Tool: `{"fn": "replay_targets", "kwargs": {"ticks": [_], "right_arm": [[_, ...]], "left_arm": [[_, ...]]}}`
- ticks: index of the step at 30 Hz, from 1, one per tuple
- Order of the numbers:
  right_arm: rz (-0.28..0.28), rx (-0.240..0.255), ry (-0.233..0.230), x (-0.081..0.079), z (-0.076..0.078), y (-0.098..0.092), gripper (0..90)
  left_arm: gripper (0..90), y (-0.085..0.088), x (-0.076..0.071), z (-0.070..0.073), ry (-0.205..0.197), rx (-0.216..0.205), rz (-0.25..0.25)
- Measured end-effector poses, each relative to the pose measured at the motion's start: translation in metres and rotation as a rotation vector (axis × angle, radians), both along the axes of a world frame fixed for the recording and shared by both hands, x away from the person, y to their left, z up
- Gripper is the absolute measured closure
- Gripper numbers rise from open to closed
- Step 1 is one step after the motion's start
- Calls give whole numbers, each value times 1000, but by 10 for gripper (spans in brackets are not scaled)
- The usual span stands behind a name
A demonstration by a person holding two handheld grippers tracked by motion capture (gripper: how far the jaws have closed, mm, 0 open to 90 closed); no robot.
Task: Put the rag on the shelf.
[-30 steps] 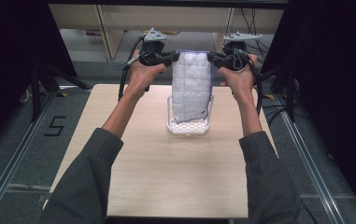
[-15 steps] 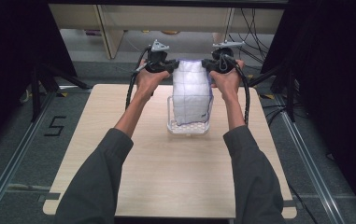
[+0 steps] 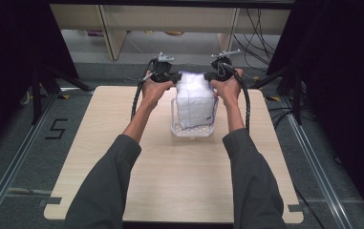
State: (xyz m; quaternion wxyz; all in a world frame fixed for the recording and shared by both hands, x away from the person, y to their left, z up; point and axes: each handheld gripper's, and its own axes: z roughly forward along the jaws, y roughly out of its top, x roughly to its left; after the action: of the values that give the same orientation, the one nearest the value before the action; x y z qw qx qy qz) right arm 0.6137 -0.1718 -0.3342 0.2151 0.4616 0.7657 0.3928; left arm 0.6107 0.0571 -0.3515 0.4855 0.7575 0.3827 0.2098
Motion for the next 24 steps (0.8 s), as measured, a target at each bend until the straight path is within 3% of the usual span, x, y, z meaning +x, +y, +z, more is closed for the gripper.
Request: {"fn": "replay_targets", "kwargs": {"ticks": [1,3,5,8,10,13,16,21,24], "right_arm": [[-5,-27,21,1,-2,0,761],[-7,-25,24,2,-3,0,710],[-26,10,16,1,-2,-5,617],[-21,34,27,0,1,-8,597],[-16,38,4,-5,8,-15,583],[1,38,-30,-12,15,-21,575],[16,49,-42,-21,23,-26,563],[46,65,-50,-34,27,-29,538],[72,66,-70,-45,30,-31,526]], "left_arm": [[690,0,0,-2,12,-17,10],[643,1,0,-2,24,-22,3],[530,6,-3,2,30,-8,5],[501,13,-7,6,30,4,4],[481,20,-14,11,50,18,14],[453,26,-20,15,48,30,6],[426,33,-34,20,54,-5,-10],[369,43,-49,23,38,18,-10],[348,48,-61,24,48,-15,-36]]}}
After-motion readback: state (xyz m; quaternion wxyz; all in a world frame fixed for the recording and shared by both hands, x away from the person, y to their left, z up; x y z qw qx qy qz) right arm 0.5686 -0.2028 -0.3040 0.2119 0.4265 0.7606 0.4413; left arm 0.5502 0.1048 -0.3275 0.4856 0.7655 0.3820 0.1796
